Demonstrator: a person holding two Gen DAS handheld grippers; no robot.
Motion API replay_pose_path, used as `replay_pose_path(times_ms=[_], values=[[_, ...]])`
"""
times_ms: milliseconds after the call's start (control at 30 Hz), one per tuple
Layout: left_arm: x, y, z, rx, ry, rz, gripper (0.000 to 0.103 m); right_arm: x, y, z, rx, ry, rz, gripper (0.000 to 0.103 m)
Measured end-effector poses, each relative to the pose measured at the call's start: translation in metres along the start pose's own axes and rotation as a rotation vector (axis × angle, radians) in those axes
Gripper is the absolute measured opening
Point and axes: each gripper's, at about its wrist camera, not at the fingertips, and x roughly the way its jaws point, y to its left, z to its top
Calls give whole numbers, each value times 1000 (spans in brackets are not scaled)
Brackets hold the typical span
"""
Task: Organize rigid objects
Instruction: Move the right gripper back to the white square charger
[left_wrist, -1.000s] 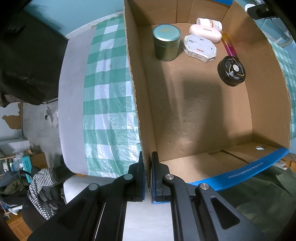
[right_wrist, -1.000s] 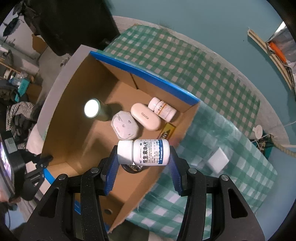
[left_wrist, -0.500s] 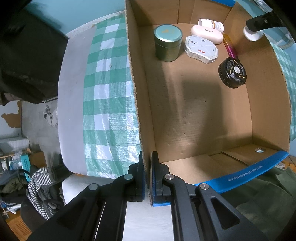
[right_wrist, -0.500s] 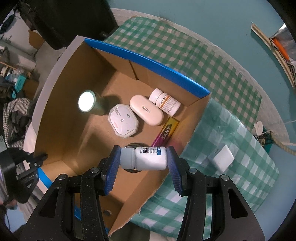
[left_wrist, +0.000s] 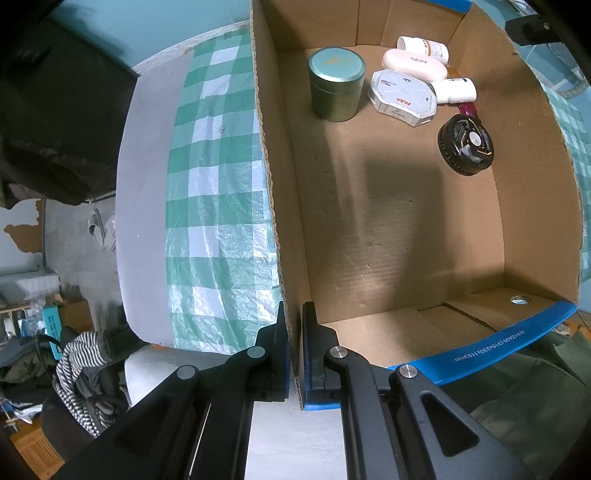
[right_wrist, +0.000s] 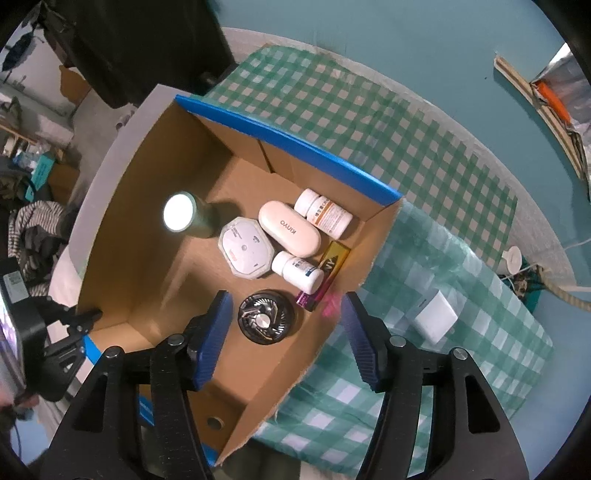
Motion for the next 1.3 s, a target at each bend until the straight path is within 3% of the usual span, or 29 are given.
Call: replay_pose_path(times_ms=[333,500,1033,1300], values=[[0,0,-1,0,0,0,5,-23,-16,-10,28,-30,-11,63],[0,1,-3,-3,0,-2,5,-29,-34,-17,69,-41,-18,69],[-1,3,-3,-5,-3,-7,5,9,-150,-45,477,57,50,75],[-1,4,-1,-18,2,-9,5,40,-184,-55,632,107,85,75]])
